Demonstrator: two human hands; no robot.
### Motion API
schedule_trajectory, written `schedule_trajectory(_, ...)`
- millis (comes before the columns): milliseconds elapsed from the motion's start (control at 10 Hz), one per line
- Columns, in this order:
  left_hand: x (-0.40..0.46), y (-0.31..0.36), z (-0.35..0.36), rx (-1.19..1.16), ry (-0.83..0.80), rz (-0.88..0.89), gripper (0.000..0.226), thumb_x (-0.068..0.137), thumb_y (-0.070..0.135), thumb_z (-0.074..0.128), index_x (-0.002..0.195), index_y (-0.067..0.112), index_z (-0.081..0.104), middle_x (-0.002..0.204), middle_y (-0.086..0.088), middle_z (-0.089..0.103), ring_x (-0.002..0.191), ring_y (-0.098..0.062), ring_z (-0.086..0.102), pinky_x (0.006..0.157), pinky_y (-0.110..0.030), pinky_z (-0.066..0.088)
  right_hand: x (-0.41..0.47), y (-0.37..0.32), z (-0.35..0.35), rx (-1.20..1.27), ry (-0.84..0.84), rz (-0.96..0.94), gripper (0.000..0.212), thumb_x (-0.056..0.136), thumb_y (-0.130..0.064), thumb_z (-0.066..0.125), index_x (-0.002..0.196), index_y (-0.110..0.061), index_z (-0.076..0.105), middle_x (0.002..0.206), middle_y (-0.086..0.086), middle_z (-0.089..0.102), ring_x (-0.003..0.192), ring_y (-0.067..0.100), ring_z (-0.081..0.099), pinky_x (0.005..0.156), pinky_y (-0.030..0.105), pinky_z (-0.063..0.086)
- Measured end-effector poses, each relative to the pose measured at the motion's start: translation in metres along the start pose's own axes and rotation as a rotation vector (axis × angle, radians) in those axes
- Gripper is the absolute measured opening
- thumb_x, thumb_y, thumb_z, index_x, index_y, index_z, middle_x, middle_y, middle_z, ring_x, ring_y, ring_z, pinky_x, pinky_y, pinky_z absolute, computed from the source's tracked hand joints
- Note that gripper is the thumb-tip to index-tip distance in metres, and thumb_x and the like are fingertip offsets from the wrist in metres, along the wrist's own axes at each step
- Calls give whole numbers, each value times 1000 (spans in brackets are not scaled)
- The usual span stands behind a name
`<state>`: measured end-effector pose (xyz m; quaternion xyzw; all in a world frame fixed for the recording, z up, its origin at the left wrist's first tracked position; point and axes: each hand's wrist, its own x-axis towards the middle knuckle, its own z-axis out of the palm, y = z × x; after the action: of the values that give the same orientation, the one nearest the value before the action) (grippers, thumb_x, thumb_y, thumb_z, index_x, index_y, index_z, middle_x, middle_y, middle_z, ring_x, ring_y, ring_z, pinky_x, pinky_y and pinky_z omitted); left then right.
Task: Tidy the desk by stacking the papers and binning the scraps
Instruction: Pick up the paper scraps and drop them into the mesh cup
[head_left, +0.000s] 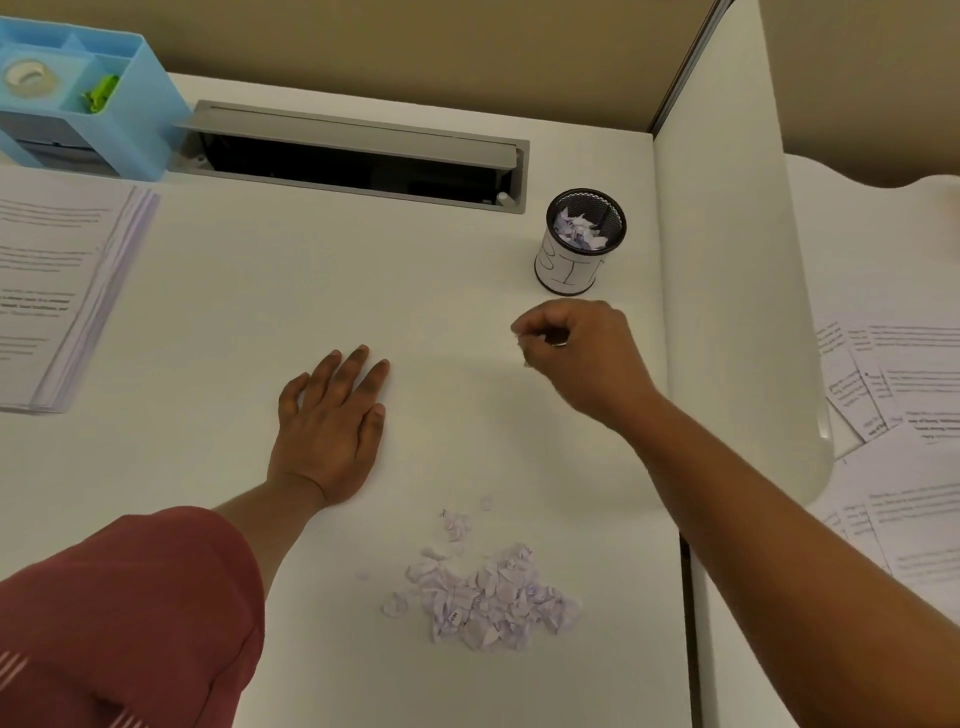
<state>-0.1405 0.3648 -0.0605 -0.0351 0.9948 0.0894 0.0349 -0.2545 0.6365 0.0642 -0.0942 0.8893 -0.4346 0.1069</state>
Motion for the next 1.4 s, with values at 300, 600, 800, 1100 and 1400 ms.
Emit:
schedule_trajectory(300,0,-1,1,22,-15,-4,57,102,43,20,158,34,29,167,6,22,155,-21,16,121,-47,14,91,-10,-48,-9,367,-2,19,87,-7,64,92,-19,78,87,-11,70,79,1,65,79,21,57)
schedule_trajectory(600,0,-1,0,24,-19,-12,57,103,44,20,158,35,27,167,8,20,155,-19,14,121,-45,12,129,7,-52,-244,312,37,25,90,-1,56,97,-9,78,106,6,75,96,17,67,83,22,49)
schedule_trajectory(800,0,0,1,30,-12,-11,57,102,44,21,158,35,28,167,8,21,155,-19,15,121,-46,13,123,9,-54,-306,354,-7,31,83,7,51,90,-11,76,98,5,75,91,20,69,74,17,49)
schedule_trajectory(1100,1,0,-1,22,-27,-13,58,102,45,19,158,35,28,167,7,21,155,-20,16,121,-46,14,43,8,-11,-185,212,-155,15,83,-6,66,87,-17,76,85,-1,75,75,16,67,78,28,55)
schedule_trajectory(1400,1,1,-1,17,-15,-6,58,102,44,20,157,33,30,166,6,23,154,-20,18,119,-46,15,-68,27,36,-540,-700,-86,42,96,-26,61,137,-21,56,134,0,55,120,21,55,99,35,46)
